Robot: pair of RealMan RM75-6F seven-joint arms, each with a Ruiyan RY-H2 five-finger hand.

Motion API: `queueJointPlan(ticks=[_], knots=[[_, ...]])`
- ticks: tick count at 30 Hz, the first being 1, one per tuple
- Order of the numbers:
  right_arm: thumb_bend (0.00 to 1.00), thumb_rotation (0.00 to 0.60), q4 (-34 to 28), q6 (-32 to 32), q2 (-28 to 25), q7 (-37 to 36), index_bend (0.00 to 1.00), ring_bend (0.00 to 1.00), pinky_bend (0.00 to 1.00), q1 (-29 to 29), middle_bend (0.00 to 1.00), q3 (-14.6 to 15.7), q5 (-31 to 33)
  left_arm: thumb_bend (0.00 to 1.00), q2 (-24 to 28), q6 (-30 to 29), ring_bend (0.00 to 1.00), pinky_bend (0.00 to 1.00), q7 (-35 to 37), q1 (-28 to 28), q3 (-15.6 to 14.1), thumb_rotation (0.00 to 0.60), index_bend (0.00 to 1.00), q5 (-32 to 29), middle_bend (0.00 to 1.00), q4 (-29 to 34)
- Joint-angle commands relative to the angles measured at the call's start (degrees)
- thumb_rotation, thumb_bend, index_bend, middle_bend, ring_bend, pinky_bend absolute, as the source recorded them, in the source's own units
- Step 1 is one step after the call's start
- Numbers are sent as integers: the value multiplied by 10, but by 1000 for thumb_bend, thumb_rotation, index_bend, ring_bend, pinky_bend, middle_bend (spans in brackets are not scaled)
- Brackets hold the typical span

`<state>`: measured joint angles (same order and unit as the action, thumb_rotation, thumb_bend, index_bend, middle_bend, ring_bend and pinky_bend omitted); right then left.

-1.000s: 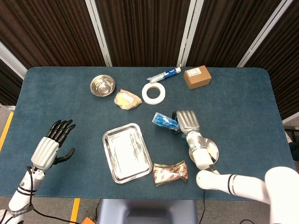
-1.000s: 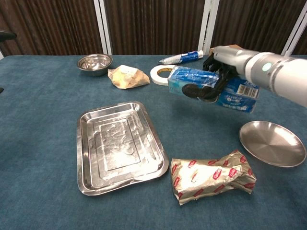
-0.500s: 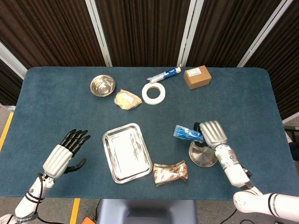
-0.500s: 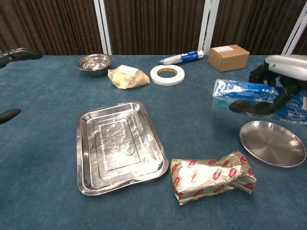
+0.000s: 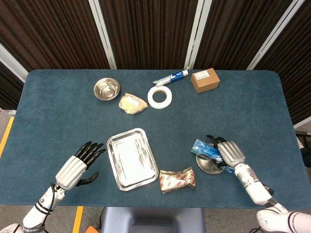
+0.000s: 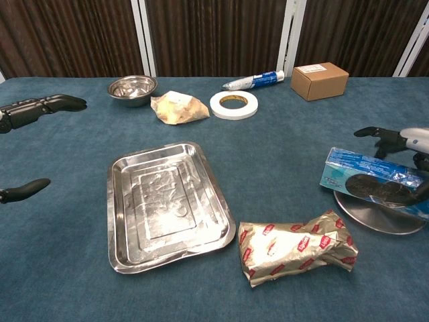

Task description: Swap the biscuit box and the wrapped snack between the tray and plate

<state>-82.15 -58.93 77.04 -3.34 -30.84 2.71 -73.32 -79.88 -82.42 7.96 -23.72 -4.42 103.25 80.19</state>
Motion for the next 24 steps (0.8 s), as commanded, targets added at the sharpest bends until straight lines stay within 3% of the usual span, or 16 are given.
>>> queueJointPlan(ticks=[1, 10, 15, 20, 24], knots=[[211, 600, -35, -31, -44, -36, 0, 3, 182, 22, 67, 2, -36, 384, 3, 7, 0, 0, 2, -1, -3, 600, 0, -1, 0, 9], [188, 600, -89, -124, -141, -107, 0, 0, 91, 79, 0, 12, -107, 385, 15, 19, 0, 0, -9, -3, -18, 600, 0, 14, 0, 62], [187, 600, -100, -229, -158, -125, 0, 0, 63, 152, 0, 25, -139, 383, 24, 58, 0, 0, 26, -14, -46, 600, 0, 23, 0, 150], [187, 600, -100, -279, -167, -142, 0, 0, 62, 185, 0, 31, -173, 380, -38, 128, 0, 1, -27, -42, -25, 600, 0, 10, 0, 188], [187, 600, -100, -248, -184, -160, 0, 0, 56, 184, 0, 29, -158, 379, -111, 211, 0, 1, -74, -70, 5, 600, 0, -46, 0, 192]])
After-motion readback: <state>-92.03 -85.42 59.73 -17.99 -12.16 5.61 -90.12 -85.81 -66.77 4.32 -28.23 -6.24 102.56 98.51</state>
